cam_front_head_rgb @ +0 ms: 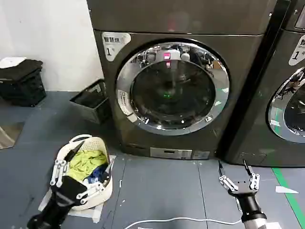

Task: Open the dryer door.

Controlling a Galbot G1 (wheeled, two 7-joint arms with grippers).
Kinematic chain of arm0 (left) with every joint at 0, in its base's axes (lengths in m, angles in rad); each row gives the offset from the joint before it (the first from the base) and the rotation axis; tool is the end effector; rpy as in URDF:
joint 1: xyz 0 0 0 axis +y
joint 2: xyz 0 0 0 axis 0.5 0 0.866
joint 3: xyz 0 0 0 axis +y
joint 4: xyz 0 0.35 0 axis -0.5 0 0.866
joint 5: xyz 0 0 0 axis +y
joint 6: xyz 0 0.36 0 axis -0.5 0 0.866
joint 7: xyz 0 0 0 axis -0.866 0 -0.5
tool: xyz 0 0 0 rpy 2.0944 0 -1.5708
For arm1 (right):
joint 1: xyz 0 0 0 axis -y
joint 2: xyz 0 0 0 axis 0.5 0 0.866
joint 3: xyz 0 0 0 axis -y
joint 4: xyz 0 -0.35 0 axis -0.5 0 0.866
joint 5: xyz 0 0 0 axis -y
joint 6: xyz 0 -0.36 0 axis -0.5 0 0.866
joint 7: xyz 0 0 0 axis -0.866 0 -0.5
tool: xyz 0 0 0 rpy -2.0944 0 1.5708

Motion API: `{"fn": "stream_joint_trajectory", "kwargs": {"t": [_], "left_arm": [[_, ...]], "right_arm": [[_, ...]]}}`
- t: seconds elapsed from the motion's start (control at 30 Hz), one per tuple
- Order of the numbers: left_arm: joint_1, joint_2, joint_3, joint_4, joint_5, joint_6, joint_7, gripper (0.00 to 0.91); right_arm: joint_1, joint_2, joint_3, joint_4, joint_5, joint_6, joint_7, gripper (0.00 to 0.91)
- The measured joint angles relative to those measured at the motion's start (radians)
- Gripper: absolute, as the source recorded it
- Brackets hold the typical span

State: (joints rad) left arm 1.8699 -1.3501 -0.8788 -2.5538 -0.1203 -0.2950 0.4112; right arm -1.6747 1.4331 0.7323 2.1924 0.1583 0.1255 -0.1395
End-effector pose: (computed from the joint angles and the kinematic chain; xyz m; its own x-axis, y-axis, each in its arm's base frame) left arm 0.1024 0.0788 -0.1603 -0.8343 0.4547 -0.3117 0.2941 0.8454 0.4458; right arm 0.1550 -0.0793 -0.2739 -0.9893 -0.0621 -0.1317 -0.0500 0.9944 -0.0933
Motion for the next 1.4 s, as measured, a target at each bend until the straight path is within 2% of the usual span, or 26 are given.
{"fn": "stream_joint_trajectory", "kwargs": {"t": [0.27,0.73,1.0,1.4], "left_arm": [[-0.001,-0.001,0.002,-0.001,0.0,0.0,0.0,0.907],[0.009,-0.005,0.002,-0.008,-0.005,0.001,0.0,0.907],[0.009,0.004,0.001,-0.015,-0.005,0.003,0.001,0.907],[0.012,0.004,-0.006,-0.015,-0.006,0.004,0.001,0.907]], "right_arm": [[0.05,-0.04,-0.024,-0.05,0.002,0.003,-0.047,0.907],[0.271,-0.173,-0.128,-0.177,0.089,0.034,-0.144,0.907],[0.441,-0.278,-0.217,-0.282,0.157,0.059,-0.181,0.907],[0.717,-0.333,-0.398,-0.482,0.17,0.083,-0.211,0.907]]}}
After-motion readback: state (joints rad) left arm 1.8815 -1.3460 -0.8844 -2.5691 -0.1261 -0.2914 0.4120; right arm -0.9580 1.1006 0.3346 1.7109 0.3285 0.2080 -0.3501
